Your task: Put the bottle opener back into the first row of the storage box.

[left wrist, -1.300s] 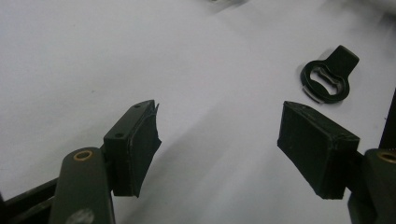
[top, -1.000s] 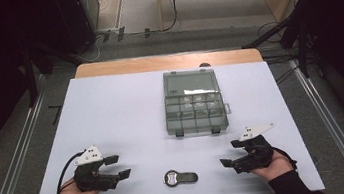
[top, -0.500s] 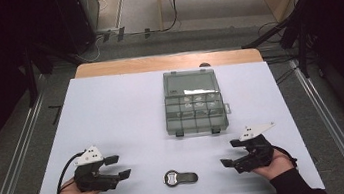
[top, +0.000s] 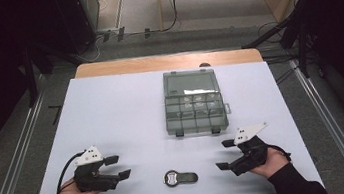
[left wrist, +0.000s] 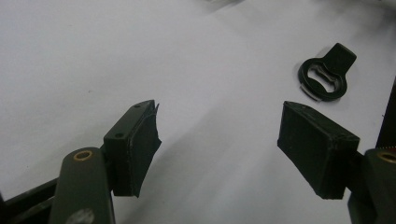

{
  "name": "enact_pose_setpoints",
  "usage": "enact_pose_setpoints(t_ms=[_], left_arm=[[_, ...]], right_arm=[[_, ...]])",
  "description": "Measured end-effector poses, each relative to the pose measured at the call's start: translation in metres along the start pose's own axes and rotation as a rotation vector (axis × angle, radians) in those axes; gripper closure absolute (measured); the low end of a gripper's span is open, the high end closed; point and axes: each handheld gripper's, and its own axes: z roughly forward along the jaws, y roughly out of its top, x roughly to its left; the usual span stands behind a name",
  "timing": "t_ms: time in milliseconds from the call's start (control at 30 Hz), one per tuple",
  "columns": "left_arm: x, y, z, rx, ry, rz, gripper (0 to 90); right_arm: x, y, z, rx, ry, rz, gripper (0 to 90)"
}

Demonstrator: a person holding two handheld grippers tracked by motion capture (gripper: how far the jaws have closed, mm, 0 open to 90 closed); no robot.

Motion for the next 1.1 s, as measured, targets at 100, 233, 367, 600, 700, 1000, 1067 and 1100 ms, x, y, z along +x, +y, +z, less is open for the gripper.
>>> enact_pose_setpoints(t_ms=[100, 233, 367, 600, 700, 1000, 1067, 1100], left_arm=[[0.000, 0.000, 0.000, -0.002, 0.001, 0.000, 28.3], [0.000, 0.000, 0.000, -0.004, 0.000, -0.001, 28.3], [0.000, 0.000, 0.000, -0.004, 0.002, 0.001, 28.4], [0.000, 0.000, 0.000, -0.006, 0.001, -0.001, 28.3], [0.000, 0.000, 0.000, -0.006, 0.001, -0.001, 28.3], [0.000, 0.000, -0.001, -0.007, 0.001, -0.002, 28.3], [0.000, 0.000, -0.001, -0.007, 0.001, -0.002, 28.3], [0.000, 0.000, -0.001, -0.007, 0.001, -0.002, 28.4]], right_arm=[[0.001, 0.004, 0.003, 0.002, 0.023, -0.014, 19.9], [0.003, 0.008, 0.007, 0.004, 0.059, -0.025, 19.9], [0.005, 0.011, 0.010, 0.004, 0.082, -0.035, 19.9], [0.008, 0.018, 0.014, 0.010, 0.094, -0.054, 19.7], [0.010, 0.021, 0.016, 0.008, 0.101, -0.059, 19.7], [0.013, 0.027, 0.023, 0.018, 0.131, -0.070, 19.8], [0.014, 0.029, 0.025, 0.023, 0.136, -0.073, 19.9], [0.014, 0.029, 0.025, 0.023, 0.136, -0.073, 19.9]])
